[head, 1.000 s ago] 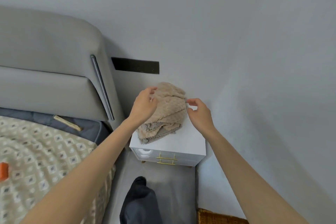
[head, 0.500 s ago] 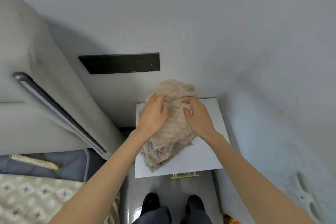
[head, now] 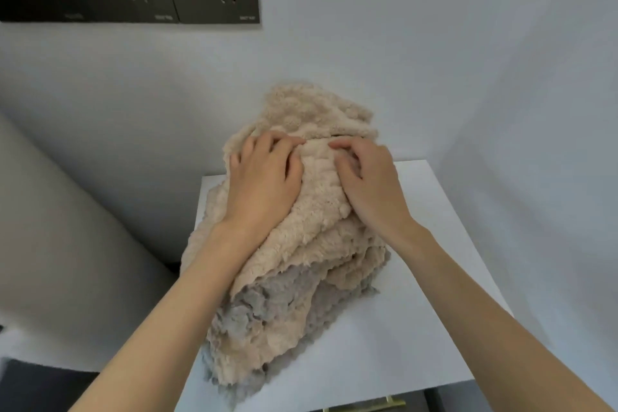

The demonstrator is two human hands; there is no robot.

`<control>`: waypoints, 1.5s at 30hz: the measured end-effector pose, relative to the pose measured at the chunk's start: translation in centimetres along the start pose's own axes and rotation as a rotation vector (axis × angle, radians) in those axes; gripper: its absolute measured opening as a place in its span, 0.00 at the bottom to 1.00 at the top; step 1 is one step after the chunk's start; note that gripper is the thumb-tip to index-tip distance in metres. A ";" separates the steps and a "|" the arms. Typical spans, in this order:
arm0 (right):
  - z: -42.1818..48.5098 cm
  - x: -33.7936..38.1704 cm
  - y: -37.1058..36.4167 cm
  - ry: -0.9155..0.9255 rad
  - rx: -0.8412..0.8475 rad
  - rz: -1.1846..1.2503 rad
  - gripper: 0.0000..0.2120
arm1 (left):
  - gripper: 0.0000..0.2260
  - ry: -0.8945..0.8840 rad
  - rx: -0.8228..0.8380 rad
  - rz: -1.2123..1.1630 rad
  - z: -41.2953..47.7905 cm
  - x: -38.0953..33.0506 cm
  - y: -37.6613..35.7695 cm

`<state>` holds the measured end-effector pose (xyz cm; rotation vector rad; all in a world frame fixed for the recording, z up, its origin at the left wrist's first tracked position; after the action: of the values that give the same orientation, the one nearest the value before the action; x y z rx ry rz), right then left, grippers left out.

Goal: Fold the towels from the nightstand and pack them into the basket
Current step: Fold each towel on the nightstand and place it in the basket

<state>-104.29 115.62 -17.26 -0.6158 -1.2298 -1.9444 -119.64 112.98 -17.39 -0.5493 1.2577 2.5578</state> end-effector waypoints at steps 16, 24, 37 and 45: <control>-1.9 -0.1 -0.4 0.120 -0.145 0.132 0.12 | 0.15 -0.054 -0.032 -0.047 -0.9 0.3 0.8; -4.5 0.6 3.1 0.227 0.097 -0.017 0.24 | 0.17 -0.024 0.106 -0.143 -3.8 0.2 5.6; -8.7 6.2 8.4 0.208 -0.352 0.040 0.13 | 0.20 0.325 0.016 -0.550 -8.0 -1.8 13.1; -12.3 8.9 14.7 0.242 -0.445 0.131 0.08 | 0.18 0.349 0.148 -0.804 -10.4 -5.5 16.0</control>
<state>-98.15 97.63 -7.95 -0.6390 -0.5947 -2.1194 -118.22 94.79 -9.52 -1.2113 1.0119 1.7319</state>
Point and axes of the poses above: each hand's wrist, its own z-axis towards the middle knuckle, its own y-axis out of the back of the hand, x = y × z, the point moved 3 cm from there along z, towards the middle knuckle, and after that the axes turned 15 degrees about -x, right-handed, at the moved point
